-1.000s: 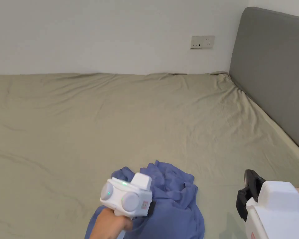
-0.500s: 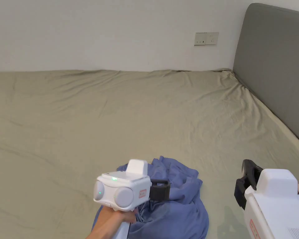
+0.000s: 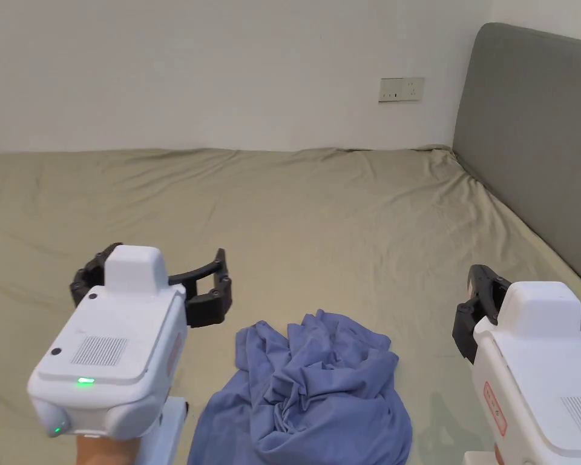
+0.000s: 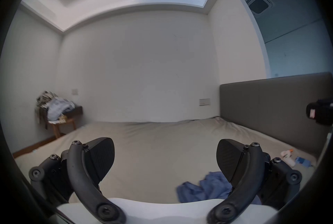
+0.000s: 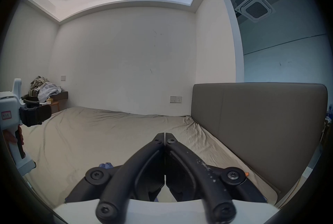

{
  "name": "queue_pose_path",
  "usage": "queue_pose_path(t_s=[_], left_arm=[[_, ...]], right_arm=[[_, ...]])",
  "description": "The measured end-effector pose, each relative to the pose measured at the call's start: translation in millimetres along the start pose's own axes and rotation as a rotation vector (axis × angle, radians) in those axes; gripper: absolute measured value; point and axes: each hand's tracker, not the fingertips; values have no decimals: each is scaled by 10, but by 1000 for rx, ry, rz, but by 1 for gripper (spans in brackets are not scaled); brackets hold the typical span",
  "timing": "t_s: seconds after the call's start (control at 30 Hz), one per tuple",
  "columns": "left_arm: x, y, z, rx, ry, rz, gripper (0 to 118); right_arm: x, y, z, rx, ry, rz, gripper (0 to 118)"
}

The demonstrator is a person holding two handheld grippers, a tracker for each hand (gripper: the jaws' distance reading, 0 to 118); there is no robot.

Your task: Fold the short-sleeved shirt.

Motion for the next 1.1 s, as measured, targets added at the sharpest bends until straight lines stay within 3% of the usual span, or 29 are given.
queue_pose_path(t_s=[0.07,0.13,0.27,0.43,0.73,0.97,1.0,1.03,1.07,1.1], left_arm=[[-106,-42,45,4,37,-21,111],[-181,-72,96,11,38,-18,96],[-254,-80,67,-27,39,3,0],[-282,-96,1,-106,26,29,0],[-263,-828,-350,-705,-113,145,0],[-33,-1576,-298,-912,-185,182,0],[7,-1628,-290,-917,-187,171,5],[44,-1675,-298,-933,-185,147,20],[75,-1718,-311,-940,-179,144,58],[100,-1756,-300,-948,-179,150,84]], right_arm=[[-29,30,9,10,5,0,1],[-52,35,-1,15,9,1,1],[-94,23,-10,13,18,0,1],[-92,-34,-47,0,24,2,1],[-67,-135,-81,-30,18,5,1],[-43,-286,-126,-77,16,4,1],[-36,-305,-134,-83,14,4,1],[-34,-319,-136,-89,13,5,1],[-28,-338,-143,-95,10,5,1],[-19,-357,-155,-102,9,4,1]])
